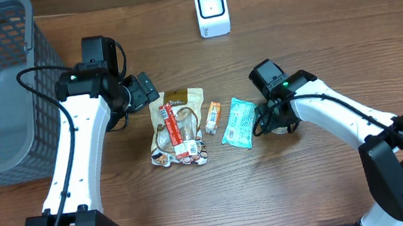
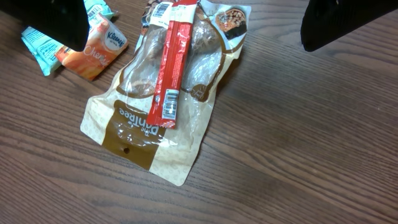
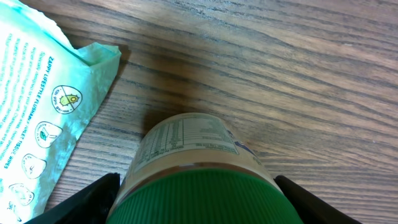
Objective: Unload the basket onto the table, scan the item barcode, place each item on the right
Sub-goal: 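Lift the tub with the right gripper and carry it back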
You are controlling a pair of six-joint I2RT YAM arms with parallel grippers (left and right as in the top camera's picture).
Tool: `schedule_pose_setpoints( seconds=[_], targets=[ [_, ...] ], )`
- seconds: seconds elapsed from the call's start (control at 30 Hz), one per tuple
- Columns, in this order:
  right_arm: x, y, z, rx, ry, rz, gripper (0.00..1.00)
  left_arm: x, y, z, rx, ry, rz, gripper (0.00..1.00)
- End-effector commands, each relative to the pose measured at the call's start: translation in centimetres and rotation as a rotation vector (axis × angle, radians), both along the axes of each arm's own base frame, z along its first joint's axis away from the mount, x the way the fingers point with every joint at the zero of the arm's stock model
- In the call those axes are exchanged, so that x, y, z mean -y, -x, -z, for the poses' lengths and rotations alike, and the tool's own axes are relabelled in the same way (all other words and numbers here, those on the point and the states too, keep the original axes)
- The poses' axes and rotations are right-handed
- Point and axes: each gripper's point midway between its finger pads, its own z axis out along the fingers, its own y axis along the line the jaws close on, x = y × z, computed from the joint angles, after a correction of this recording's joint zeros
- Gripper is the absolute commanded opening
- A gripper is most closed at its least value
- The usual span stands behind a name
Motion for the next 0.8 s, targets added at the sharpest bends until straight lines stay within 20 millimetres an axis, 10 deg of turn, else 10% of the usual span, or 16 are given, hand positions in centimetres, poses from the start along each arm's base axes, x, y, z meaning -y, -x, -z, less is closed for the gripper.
schedule_pose_setpoints(
  seconds=[0.0, 0.77],
  targets=[
    [0.4, 0.6, 0.7, -0.016, 0.004, 0.011, 0.79, -0.1, -0.1, -0.8, 0.024, -0.010, 0.019, 1.00],
    [-0.1, -0.3, 0.8, 0.026, -0.020, 0.011, 0.64, -0.1, -0.1, -0.8, 0.024, -0.010, 0.019, 1.00]
  ],
)
